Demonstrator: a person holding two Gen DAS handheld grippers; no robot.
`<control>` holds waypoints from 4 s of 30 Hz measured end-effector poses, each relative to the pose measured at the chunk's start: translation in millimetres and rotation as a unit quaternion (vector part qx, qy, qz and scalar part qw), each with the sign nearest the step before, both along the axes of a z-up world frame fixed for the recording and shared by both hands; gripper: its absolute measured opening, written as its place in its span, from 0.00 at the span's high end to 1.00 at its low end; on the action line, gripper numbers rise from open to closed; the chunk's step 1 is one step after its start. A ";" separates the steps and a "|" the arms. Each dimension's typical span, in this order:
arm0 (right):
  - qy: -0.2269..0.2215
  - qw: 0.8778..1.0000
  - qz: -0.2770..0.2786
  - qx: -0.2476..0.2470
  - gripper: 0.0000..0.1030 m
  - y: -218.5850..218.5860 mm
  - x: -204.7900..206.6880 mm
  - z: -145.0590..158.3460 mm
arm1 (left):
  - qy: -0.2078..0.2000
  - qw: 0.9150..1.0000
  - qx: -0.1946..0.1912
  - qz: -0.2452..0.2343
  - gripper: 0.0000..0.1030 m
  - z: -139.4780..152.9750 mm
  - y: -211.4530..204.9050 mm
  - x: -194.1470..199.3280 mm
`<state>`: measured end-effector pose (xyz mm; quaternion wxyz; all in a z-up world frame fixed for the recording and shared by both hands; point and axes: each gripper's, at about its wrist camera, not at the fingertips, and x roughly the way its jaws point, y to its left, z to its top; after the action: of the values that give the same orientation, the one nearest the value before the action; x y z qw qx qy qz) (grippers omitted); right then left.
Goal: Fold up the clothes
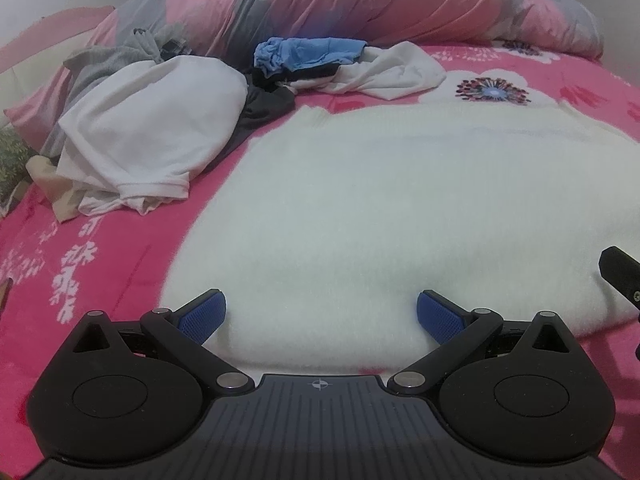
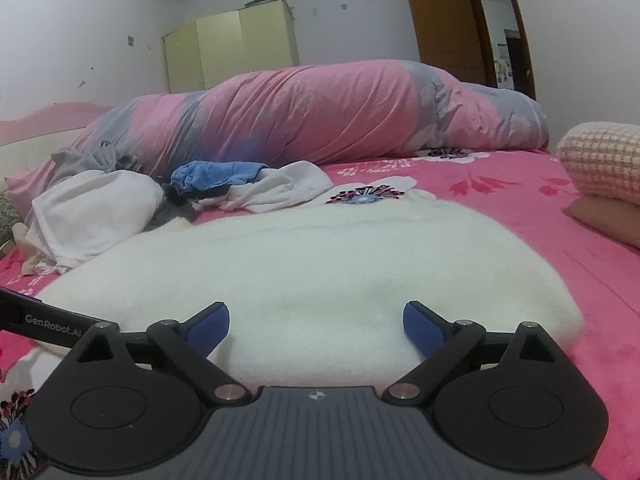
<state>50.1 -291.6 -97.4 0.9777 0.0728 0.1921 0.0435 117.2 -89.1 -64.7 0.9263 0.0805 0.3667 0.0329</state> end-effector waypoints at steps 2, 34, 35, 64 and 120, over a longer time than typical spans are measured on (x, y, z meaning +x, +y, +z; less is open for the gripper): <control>-0.002 1.000 -0.005 0.001 0.07 -0.6 -1.3 0.1 | -0.004 1.000 -0.015 -0.003 0.00 0.5 4.7 -1.7; 0.005 0.996 -0.087 -0.010 0.10 -5.6 -1.5 1.6 | -0.086 0.965 -0.248 0.011 0.02 -9.4 138.9 -34.7; 0.005 0.995 -0.095 -0.006 0.12 -6.8 -2.4 2.9 | -0.085 0.963 -0.254 0.015 0.04 -10.0 143.5 -34.6; -0.073 0.857 0.259 -0.439 0.53 283.9 14.8 -35.8 | -0.089 0.920 -0.375 0.065 0.35 -14.3 240.4 -41.8; 0.100 0.938 -0.060 0.327 0.22 -132.5 -72.2 11.2 | 0.069 0.912 -0.405 -0.021 0.15 0.9 198.8 -81.2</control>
<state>-22.2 -424.1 -86.2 0.8764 0.4040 0.2594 0.0380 36.0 109.7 -63.8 0.8522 -0.2916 0.4101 -0.1435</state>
